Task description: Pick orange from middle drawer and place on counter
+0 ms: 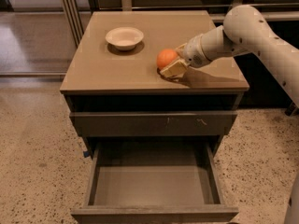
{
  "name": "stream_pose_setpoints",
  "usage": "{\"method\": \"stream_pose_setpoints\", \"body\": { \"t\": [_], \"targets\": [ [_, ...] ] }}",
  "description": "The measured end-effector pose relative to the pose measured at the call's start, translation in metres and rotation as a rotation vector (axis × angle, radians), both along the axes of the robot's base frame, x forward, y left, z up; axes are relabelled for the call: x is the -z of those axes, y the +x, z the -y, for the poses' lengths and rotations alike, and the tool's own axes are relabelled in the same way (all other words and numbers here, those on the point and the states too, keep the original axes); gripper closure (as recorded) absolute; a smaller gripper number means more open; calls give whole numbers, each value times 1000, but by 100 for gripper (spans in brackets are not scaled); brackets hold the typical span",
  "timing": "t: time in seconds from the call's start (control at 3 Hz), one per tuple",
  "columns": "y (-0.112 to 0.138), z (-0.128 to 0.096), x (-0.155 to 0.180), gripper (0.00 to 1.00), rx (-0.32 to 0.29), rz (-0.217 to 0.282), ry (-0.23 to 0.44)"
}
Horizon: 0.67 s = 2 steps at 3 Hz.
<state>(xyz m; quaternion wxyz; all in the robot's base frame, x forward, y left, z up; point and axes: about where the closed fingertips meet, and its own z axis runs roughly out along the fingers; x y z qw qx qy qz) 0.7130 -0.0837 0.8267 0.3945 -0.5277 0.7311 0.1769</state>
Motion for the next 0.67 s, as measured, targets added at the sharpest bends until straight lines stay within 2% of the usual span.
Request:
{"method": "stream_pose_setpoints", "body": {
  "t": [0.33,0.67],
  "targets": [
    [0,0,0,0,0,0,0],
    [0,0,0,0,0,0,0]
  ]
}}
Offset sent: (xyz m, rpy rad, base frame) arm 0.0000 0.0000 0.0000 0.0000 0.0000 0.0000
